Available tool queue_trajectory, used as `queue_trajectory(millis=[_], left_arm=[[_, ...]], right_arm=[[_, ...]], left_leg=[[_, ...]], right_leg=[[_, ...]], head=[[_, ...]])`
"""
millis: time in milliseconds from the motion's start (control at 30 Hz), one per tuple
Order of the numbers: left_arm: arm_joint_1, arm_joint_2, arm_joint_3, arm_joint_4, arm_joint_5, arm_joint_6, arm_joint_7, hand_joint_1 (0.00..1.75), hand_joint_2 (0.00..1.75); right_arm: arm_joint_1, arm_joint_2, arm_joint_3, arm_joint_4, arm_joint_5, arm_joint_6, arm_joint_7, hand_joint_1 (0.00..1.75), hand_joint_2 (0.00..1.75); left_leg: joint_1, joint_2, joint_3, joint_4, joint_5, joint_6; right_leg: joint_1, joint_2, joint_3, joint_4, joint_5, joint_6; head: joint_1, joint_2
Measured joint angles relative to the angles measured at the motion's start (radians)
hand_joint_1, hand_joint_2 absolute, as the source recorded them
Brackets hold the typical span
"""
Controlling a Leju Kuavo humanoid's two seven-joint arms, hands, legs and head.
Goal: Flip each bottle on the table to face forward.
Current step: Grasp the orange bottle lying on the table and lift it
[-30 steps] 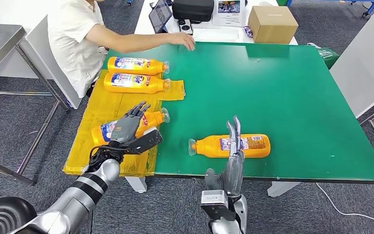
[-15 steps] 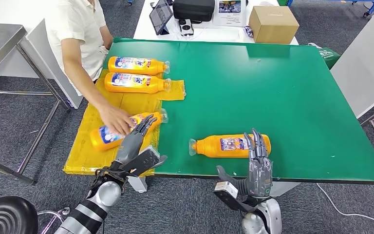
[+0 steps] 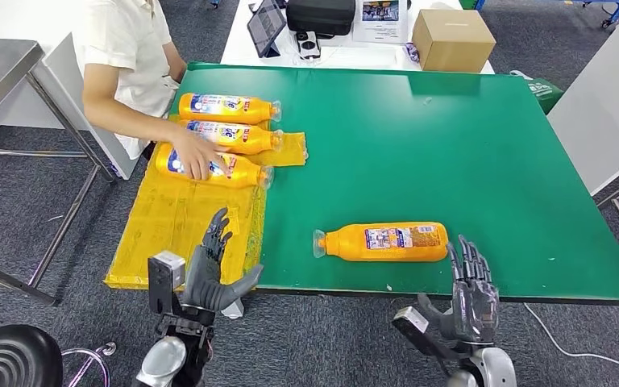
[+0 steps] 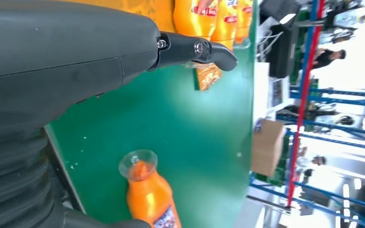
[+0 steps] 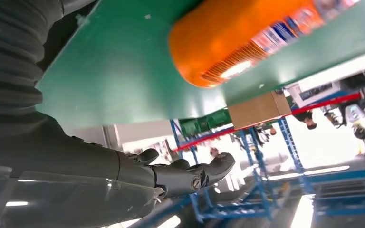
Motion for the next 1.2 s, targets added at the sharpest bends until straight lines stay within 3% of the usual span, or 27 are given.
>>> queue_trajectory(millis=[133, 300, 367, 533, 700, 867, 1033, 1200], left_arm=[[0.005, -0.008, -0.008, -0.021, -0.008, 0.001, -0.016, 0.00, 1.75], [0.001, -0.019, -0.030, -0.021, 0.002, -0.009, -0.016, 0.00, 1.75], [-0.003, -0.021, -0.037, -0.019, 0.010, -0.014, -0.016, 0.00, 1.75], [-0.015, -0.025, -0.051, -0.017, 0.025, -0.018, -0.017, 0.00, 1.75], [-0.025, -0.025, -0.060, -0.016, 0.031, -0.020, -0.017, 0.00, 1.75], [-0.038, -0.025, -0.074, -0.006, 0.043, -0.022, -0.021, 0.00, 1.75], [-0.050, -0.025, -0.084, 0.004, 0.048, -0.033, -0.023, 0.00, 1.75], [-0.063, -0.025, -0.095, 0.017, 0.050, -0.040, -0.020, 0.00, 1.75]], right_arm=[[-0.013, -0.028, -0.014, 0.003, 0.118, 0.000, 0.051, 0.00, 1.75], [-0.104, -0.110, 0.047, 0.101, 0.124, 0.003, 0.211, 0.00, 1.75], [-0.146, -0.143, 0.085, 0.157, 0.124, 0.002, 0.236, 0.00, 1.75], [-0.201, -0.175, 0.146, 0.214, 0.174, 0.001, 0.224, 0.00, 1.75], [-0.205, -0.163, 0.152, 0.164, 0.229, 0.000, 0.190, 0.00, 1.75], [-0.223, -0.158, 0.176, 0.162, 0.194, 0.000, 0.220, 0.00, 1.75], [-0.275, -0.160, 0.211, 0.263, 0.130, 0.002, 0.204, 0.00, 1.75], [-0.349, -0.164, 0.261, 0.427, 0.054, 0.063, 0.224, 0.00, 1.75]], left_leg=[[0.000, 0.000, 0.000, 0.000, 0.000, 0.000], [-0.001, 0.001, 0.001, 0.000, 0.002, 0.002], [-0.002, 0.001, 0.001, 0.000, 0.002, 0.002], [-0.002, 0.000, 0.001, 0.000, 0.002, 0.002], [-0.002, 0.000, 0.001, 0.000, 0.002, 0.002], [-0.002, 0.000, 0.000, 0.000, 0.002, 0.002], [-0.003, 0.000, 0.000, 0.000, 0.002, 0.003], [-0.002, 0.000, 0.001, 0.000, 0.003, 0.003]], right_leg=[[0.000, 0.000, 0.001, 0.000, 0.000, 0.000], [-0.001, 0.000, 0.001, 0.000, 0.001, 0.001], [-0.002, 0.000, 0.001, 0.000, 0.002, 0.001], [-0.002, 0.000, 0.001, 0.001, 0.002, 0.002], [-0.002, 0.000, 0.001, 0.001, 0.001, 0.002], [-0.002, 0.000, 0.001, 0.000, 0.001, 0.002], [-0.002, 0.000, 0.001, 0.000, 0.002, 0.002], [-0.002, 0.000, 0.001, 0.001, 0.002, 0.002]], head=[[0.000, 0.000], [0.000, 0.000], [0.000, 0.000], [0.000, 0.000], [0.000, 0.000], [0.000, 0.000], [0.000, 0.000], [0.000, 0.000]])
